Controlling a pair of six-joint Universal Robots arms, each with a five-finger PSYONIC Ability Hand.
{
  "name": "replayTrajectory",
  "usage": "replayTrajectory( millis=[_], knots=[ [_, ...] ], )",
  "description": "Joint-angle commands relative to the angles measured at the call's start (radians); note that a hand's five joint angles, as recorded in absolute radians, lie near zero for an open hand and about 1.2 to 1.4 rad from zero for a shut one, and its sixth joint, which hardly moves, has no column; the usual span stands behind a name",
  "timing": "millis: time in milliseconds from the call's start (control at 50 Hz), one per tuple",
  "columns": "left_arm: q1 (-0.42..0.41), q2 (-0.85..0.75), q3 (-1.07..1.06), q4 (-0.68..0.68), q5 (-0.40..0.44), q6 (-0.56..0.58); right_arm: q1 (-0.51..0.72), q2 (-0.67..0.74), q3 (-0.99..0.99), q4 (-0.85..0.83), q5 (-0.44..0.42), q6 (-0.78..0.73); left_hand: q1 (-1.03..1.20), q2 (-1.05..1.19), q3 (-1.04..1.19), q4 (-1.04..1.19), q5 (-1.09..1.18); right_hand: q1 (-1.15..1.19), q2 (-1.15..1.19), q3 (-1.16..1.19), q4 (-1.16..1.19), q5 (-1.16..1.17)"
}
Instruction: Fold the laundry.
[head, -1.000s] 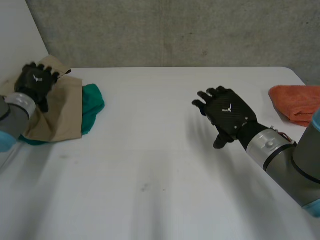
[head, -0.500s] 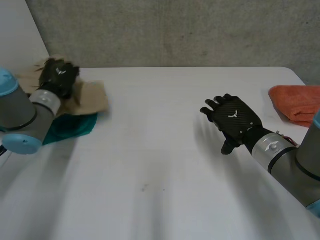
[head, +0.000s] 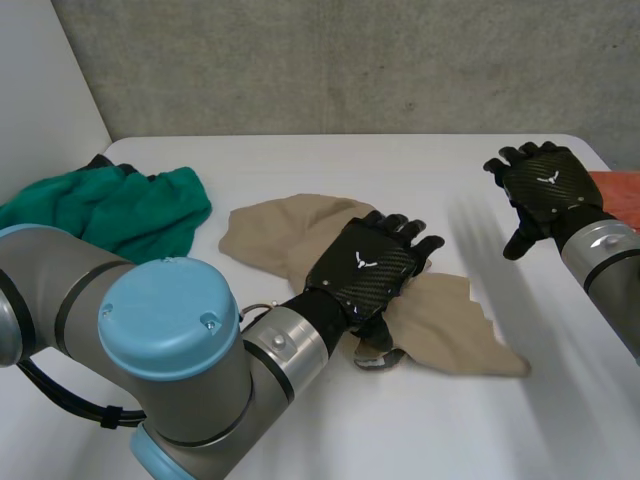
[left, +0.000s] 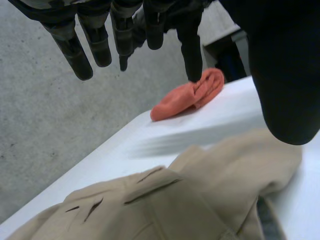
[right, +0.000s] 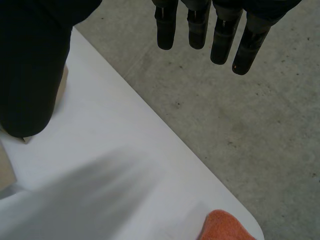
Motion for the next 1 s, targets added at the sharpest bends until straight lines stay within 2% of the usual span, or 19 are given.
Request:
replayTrajectory(
  millis=[20, 120, 280, 400, 480, 500, 560, 580, 640, 720, 800, 900, 1000],
  knots=[
    [0.106, 0.054, 0.003, -0.005, 0.001, 0.104, -0.014, -0.002, -0.015, 0.002, -0.012, 0.014, 0.000, -0.017, -0.023, -0.014, -0.033, -0.029, -0.048, -0.039, -0.061, -0.069],
    [0.166, 0.057, 0.020, -0.014, -0.010, 0.106, -0.010, -0.007, -0.019, 0.006, -0.015, 0.011, 0.071, 0.053, 0.048, 0.056, 0.038, -0.029, -0.048, -0.039, -0.061, -0.069],
    [0.156, -0.034, 0.026, -0.110, -0.034, 0.112, 0.003, -0.012, -0.018, 0.065, -0.016, 0.009, 0.077, 0.059, 0.054, 0.062, 0.044, -0.029, -0.048, -0.039, -0.061, -0.069],
    [0.142, -0.100, 0.046, -0.127, -0.030, 0.109, 0.016, -0.010, -0.012, 0.068, -0.016, -0.004, 0.141, 0.123, 0.118, 0.126, 0.108, -0.029, -0.048, -0.039, -0.061, -0.069],
    [0.131, -0.158, 0.069, -0.127, -0.039, 0.112, 0.015, -0.009, -0.012, 0.069, -0.016, -0.007, 0.361, 0.343, 0.338, 0.346, 0.328, -0.029, -0.048, -0.039, -0.061, -0.069],
    [0.122, -0.176, 0.084, -0.127, -0.041, 0.114, 0.015, -0.009, -0.012, 0.068, -0.016, -0.007, 0.486, 0.469, 0.463, 0.472, 0.453, -0.029, -0.048, -0.039, -0.061, -0.069],
    [0.120, -0.199, 0.107, -0.124, -0.041, 0.112, 0.015, -0.007, -0.009, 0.068, -0.016, -0.007, 0.678, 0.660, 0.655, 0.663, 0.645, -0.029, -0.048, -0.039, -0.061, -0.069],
    [0.122, -0.213, 0.123, -0.126, -0.041, 0.109, 0.015, -0.007, -0.007, 0.068, -0.016, -0.007, 0.864, 0.847, 0.841, 0.850, 0.831, -0.029, -0.048, -0.039, -0.061, -0.069],
    [0.126, -0.222, 0.143, -0.123, -0.042, 0.106, 0.015, -0.006, -0.006, 0.069, -0.015, -0.009, 1.208, 1.191, 1.185, 1.194, 1.175, -0.029, -0.048, -0.039, -0.061, -0.069],
    [0.126, -0.215, 0.184, -0.103, -0.076, 0.103, 0.009, -0.004, -0.004, 0.069, -0.013, -0.009, 1.209, 1.192, 1.186, 1.195, 1.176, -0.029, -0.048, -0.039, -0.061, -0.069],
    [0.120, -0.149, 0.222, -0.063, -0.155, 0.101, 0.004, -0.004, -0.007, 0.068, -0.012, -0.011, 1.209, 1.192, 1.186, 1.195, 1.176, -0.029, -0.048, -0.039, -0.061, -0.069],
    [0.119, 0.026, 0.262, 0.072, -0.203, 0.100, 0.004, -0.007, -0.015, 0.068, -0.010, -0.007, 1.209, 1.192, 1.186, 1.195, 1.176, -0.029, -0.048, -0.039, -0.061, -0.069],
    [0.116, 0.086, 0.311, 0.195, -0.223, 0.103, 0.004, -0.015, -0.024, 0.066, -0.003, -0.004, 1.209, 1.192, 1.186, 1.195, 1.176, -0.029, -0.048, -0.039, -0.061, -0.069]
  ],
)
